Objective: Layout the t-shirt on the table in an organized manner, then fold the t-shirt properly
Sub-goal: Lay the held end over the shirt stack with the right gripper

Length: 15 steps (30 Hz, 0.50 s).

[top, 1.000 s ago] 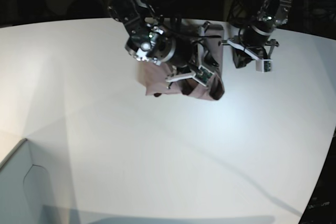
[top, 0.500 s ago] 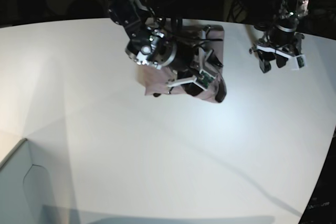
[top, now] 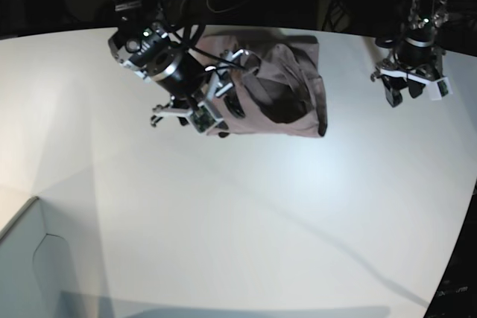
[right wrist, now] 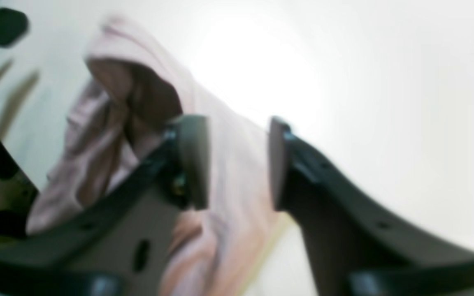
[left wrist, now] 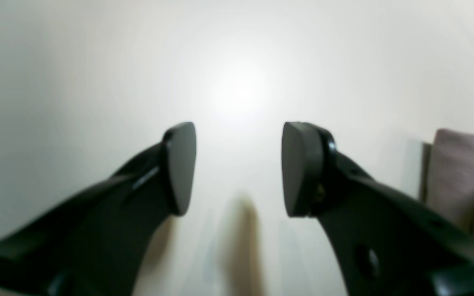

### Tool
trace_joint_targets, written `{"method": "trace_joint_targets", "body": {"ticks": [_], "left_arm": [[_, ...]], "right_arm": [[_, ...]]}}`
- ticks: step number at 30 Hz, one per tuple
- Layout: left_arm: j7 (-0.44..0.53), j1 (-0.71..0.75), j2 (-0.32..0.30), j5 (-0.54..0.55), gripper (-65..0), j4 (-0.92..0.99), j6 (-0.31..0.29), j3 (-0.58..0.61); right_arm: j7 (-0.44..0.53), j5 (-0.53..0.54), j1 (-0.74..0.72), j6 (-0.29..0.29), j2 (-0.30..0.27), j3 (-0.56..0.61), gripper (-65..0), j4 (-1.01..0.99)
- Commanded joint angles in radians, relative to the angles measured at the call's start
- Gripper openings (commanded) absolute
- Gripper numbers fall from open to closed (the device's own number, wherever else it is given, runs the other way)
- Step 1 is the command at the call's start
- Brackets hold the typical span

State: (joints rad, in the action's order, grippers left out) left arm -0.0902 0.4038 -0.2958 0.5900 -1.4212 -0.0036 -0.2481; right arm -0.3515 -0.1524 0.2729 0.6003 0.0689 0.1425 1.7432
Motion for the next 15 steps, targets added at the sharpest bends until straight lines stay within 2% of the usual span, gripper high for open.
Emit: {"method": "trace_joint_targets", "body": {"ticks": [1,5,15], "left_arm": [[0.025,-0.004,-0.012,0.003,-32.8,-0.017,-0.002,-0.015],[0.025,-0.007,-0.012,0.003,-32.8,-0.017,-0.002,-0.041],[0.025,-0.009,-0.012,0.003,-32.8,-0.019,-0.002,-0.043]], "right_arm": [[0.025,0.015,0.012,0.004,0.009,0.003,-52.6,0.014],[0.025,0.015,0.061,0.004,0.01,0.007,-65.0,0.011],[0.027,0.012,0.067,0.002,0.01,0.204,-65.0,-0.142]]}}
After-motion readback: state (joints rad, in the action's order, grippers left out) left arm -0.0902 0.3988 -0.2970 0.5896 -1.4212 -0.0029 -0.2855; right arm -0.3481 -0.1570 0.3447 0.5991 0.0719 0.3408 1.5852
